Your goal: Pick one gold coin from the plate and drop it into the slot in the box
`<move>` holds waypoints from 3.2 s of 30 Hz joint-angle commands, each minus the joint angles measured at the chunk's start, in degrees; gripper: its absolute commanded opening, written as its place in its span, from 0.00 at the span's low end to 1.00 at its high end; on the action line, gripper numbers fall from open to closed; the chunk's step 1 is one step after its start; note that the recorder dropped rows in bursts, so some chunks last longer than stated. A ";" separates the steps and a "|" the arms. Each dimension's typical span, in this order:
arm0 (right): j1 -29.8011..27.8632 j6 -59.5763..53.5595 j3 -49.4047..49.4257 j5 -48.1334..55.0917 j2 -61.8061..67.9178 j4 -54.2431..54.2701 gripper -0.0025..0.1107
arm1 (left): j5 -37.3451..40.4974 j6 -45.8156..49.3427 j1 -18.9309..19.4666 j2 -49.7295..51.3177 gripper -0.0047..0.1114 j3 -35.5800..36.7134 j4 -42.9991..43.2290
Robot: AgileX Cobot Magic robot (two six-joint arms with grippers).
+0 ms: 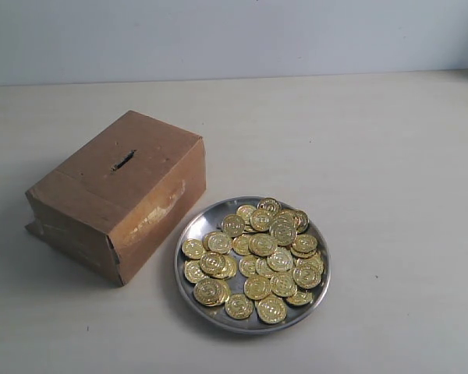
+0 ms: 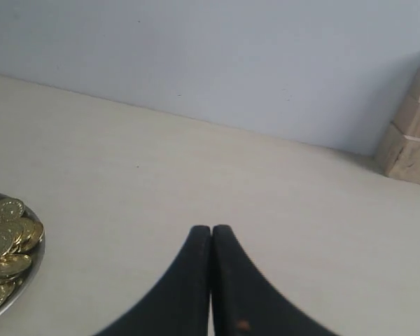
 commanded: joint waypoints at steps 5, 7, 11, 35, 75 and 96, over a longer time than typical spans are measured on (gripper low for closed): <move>-0.25 1.05 0.25 2.08 -0.26 0.19 0.02 | -0.17 -0.81 -0.35 -0.23 0.04 -0.04 -0.82; -0.25 1.05 0.25 2.09 -0.26 0.07 0.02 | -0.17 -0.81 -0.35 -0.23 0.04 -0.04 -0.82; -0.25 1.16 0.25 2.09 -0.26 0.30 0.02 | 0.07 -0.83 -0.35 -0.23 0.04 -0.04 -0.82; -0.25 1.27 0.25 1.71 -0.26 -2.54 0.02 | 0.88 -0.83 -0.35 -0.23 0.04 -0.04 -0.82; 1.13 1.27 0.25 1.71 -0.26 -2.10 0.02 | 0.88 -0.83 -0.35 -0.23 0.04 -0.04 -0.82; 1.13 1.85 0.25 1.71 -0.26 -2.10 0.02 | 0.88 -0.83 -0.46 -0.23 0.04 -0.04 -0.82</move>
